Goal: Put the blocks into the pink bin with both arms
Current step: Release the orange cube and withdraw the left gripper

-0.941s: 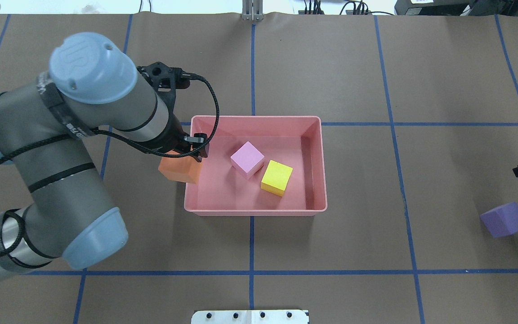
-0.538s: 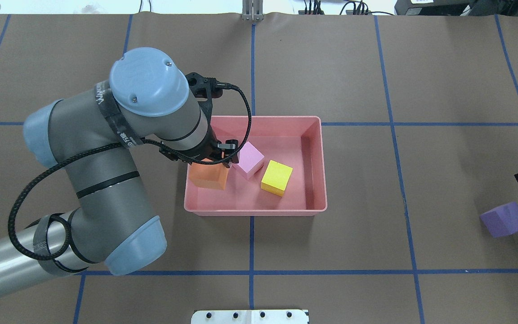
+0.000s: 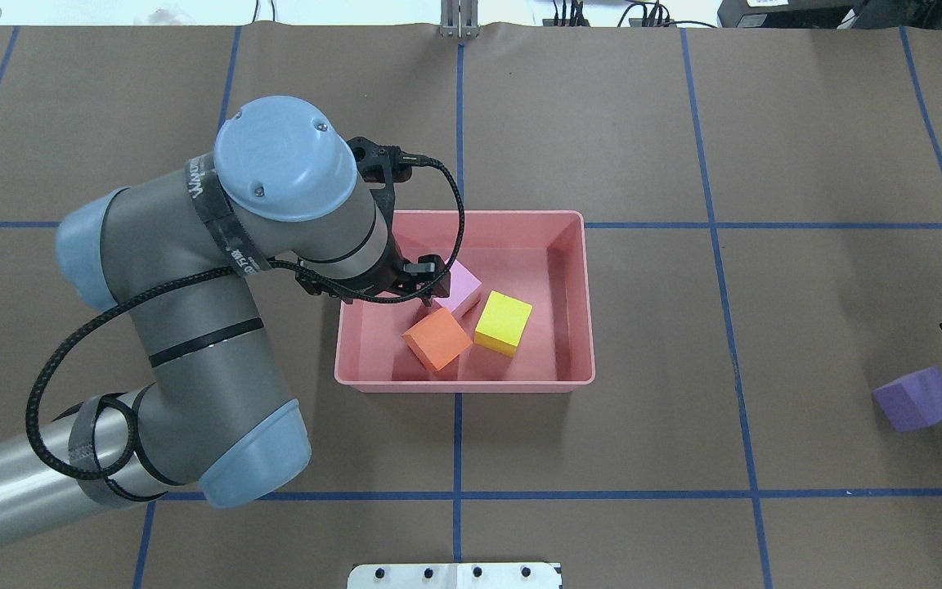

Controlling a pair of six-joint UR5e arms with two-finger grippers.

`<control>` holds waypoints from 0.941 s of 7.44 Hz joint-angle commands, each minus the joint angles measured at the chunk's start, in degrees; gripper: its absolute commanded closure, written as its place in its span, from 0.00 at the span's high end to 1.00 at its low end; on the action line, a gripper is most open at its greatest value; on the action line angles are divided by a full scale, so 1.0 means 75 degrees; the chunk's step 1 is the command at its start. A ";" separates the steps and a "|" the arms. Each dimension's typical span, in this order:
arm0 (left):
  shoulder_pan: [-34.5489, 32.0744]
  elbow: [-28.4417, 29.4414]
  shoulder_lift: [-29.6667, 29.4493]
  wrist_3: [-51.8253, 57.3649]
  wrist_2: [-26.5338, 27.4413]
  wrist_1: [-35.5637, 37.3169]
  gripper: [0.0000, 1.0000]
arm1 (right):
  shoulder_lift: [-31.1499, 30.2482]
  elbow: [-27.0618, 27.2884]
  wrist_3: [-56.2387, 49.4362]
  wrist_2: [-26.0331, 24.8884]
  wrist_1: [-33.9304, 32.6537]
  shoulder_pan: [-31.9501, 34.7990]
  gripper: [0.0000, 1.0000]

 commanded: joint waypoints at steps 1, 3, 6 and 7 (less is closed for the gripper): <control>-0.0193 -0.0476 0.0745 0.0887 -0.0005 0.0005 1.00 | -0.0184 0.0107 0.0272 -0.0006 0.0300 -0.0045 1.00; -0.0753 -0.1040 0.1999 0.2698 -0.0075 -0.0065 1.00 | -0.0442 0.0107 0.0378 -0.0005 0.0817 -0.0267 1.00; -0.1750 -0.1019 0.3311 0.5292 -0.0354 -0.0530 1.00 | -0.0758 0.0107 0.0811 -0.0157 0.1506 -0.0876 1.00; -0.2101 -0.0961 0.3932 0.6065 -0.0565 -0.1114 1.00 | -0.0853 0.0107 0.1148 -0.0378 0.1788 -0.1167 1.00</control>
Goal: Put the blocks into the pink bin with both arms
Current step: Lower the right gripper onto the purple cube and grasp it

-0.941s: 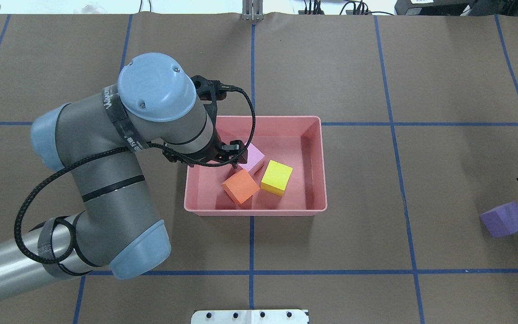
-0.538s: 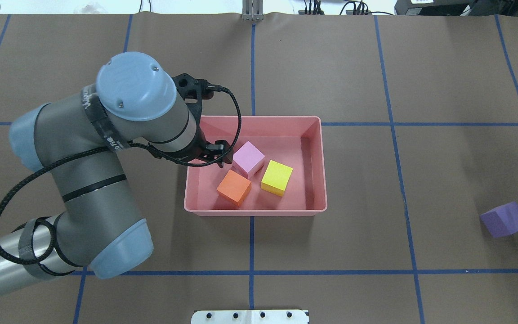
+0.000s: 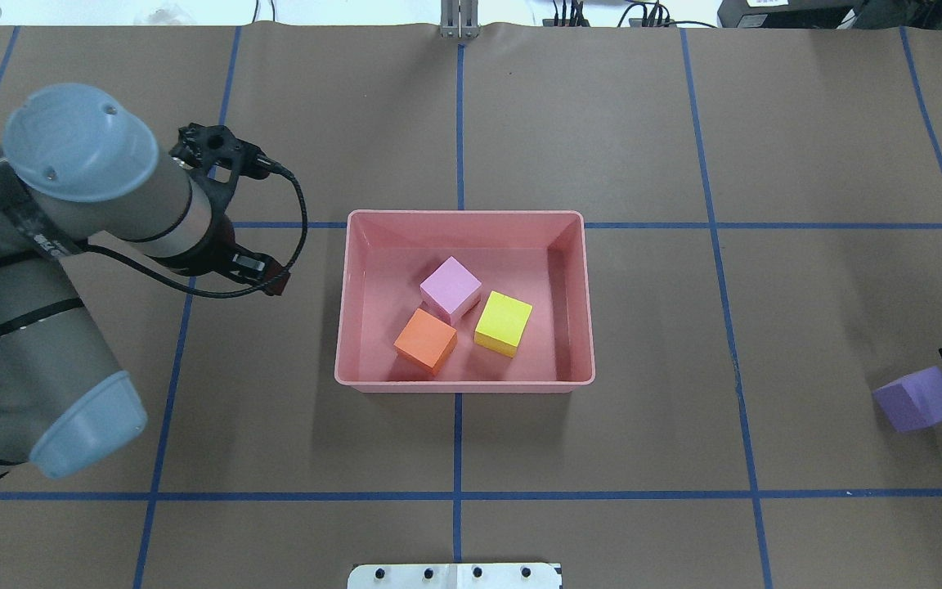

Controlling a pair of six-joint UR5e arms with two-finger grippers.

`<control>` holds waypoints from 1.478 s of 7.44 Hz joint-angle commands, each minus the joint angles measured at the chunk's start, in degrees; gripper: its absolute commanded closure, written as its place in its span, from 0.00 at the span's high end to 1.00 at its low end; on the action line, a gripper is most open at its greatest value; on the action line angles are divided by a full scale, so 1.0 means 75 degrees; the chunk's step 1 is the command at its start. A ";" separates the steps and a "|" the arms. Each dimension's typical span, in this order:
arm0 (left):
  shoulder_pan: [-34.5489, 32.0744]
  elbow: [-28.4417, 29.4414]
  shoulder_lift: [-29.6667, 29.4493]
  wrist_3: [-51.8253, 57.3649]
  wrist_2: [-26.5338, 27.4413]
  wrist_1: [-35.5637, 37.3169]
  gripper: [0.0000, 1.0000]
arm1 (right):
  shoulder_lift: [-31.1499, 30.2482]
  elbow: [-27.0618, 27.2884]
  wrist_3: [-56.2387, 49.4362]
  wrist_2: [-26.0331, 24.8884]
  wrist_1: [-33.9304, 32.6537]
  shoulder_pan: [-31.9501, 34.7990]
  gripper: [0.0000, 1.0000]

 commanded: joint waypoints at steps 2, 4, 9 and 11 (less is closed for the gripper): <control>-0.0690 0.0396 0.1114 0.1388 -0.0562 -0.1221 1.00 | -0.0233 0.0000 0.0717 -0.0767 0.0510 -0.0890 1.00; -0.0702 0.0456 0.1115 0.1342 -0.0563 -0.1258 1.00 | -0.0291 0.0000 0.0767 -0.1108 0.0522 -0.1266 1.00; -0.0691 0.0456 0.1115 0.1167 -0.0575 -0.1258 1.00 | -0.0443 -0.0047 0.1283 -0.2022 0.0909 -0.2333 1.00; -0.0691 0.0468 0.1103 0.1131 -0.0575 -0.1258 1.00 | -0.0420 -0.0059 0.1271 -0.2058 0.0909 -0.2428 0.69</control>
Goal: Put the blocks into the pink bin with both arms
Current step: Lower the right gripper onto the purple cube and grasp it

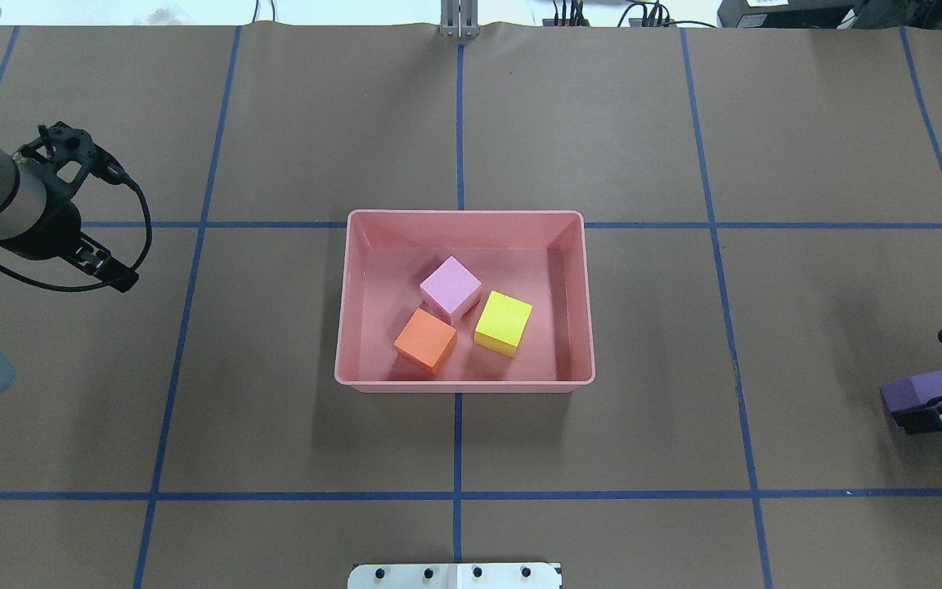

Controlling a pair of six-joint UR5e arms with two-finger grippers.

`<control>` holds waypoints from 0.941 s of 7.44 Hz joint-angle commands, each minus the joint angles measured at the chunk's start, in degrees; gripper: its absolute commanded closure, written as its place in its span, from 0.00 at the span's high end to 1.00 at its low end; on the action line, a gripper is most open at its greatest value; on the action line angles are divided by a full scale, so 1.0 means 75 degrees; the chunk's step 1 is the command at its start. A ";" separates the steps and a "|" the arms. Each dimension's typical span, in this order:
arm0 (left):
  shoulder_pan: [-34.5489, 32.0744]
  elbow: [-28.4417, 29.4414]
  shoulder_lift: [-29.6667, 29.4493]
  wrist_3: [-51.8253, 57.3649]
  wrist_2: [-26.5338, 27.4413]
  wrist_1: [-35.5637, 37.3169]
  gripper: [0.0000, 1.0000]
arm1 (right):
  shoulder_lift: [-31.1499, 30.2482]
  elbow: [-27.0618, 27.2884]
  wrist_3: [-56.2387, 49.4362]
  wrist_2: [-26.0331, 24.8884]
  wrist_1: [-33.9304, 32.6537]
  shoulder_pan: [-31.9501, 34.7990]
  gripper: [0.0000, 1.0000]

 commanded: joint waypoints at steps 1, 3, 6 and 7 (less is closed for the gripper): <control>0.0012 0.0028 -0.0005 -0.0057 0.0000 0.0000 1.00 | 0.0092 0.0017 0.0004 -0.0017 0.0000 -0.0058 0.16; 0.0012 0.0051 -0.0005 -0.0069 0.0000 0.0000 1.00 | 0.0605 0.0041 0.0167 0.0263 -0.0093 -0.0023 0.00; 0.0059 0.0051 -0.0052 -0.0816 0.0000 -0.0012 1.00 | 0.2932 0.0321 0.1256 0.1843 -0.2100 0.1415 0.00; 0.0082 0.0063 -0.0063 -0.1260 0.0000 -0.0116 1.00 | 0.3857 0.0694 0.1513 0.1986 -0.3478 0.1488 0.00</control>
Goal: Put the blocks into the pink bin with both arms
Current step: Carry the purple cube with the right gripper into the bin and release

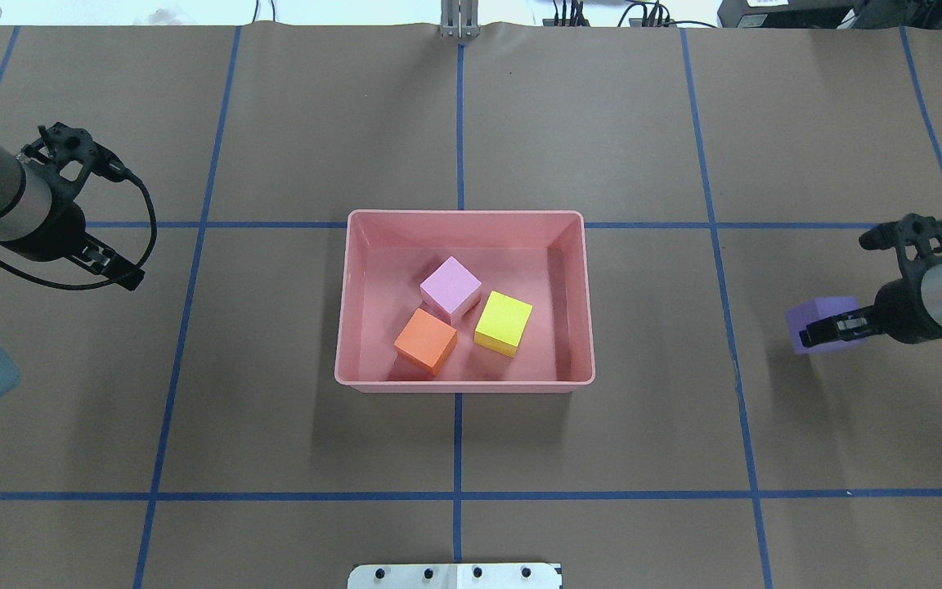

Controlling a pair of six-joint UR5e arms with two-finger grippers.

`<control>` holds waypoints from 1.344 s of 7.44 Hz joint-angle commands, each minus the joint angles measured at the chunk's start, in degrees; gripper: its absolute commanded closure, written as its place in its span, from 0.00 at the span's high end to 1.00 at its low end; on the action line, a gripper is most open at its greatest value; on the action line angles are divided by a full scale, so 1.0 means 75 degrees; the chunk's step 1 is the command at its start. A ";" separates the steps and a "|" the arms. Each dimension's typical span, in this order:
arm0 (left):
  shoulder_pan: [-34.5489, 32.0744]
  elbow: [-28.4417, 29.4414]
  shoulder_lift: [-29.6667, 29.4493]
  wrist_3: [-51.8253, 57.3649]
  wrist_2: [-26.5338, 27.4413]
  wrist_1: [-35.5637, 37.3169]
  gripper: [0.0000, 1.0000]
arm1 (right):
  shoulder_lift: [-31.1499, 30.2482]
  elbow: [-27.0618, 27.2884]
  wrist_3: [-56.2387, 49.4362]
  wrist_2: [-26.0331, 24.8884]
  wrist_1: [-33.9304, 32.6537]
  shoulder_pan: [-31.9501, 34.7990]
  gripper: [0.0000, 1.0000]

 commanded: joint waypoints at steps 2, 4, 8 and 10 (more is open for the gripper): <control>-0.0008 0.0009 0.0399 -0.0875 0.0000 -0.1064 1.00 | 0.3529 0.0862 0.0825 0.0357 -0.4894 0.0291 0.00; -0.0055 0.0044 0.0613 -0.0817 -0.0012 -0.1386 1.00 | 0.4897 0.0793 0.1584 0.0264 -0.6163 0.0023 0.00; -0.0055 0.0219 0.0601 -0.0840 -0.0012 -0.1397 1.00 | 0.6050 -0.0144 0.3440 -0.1901 -0.6153 -0.1770 0.00; -0.0055 0.0243 0.0578 -0.0875 -0.0012 -0.1433 1.00 | 0.6014 -0.0459 0.3428 -0.2674 -0.6141 -0.1958 0.04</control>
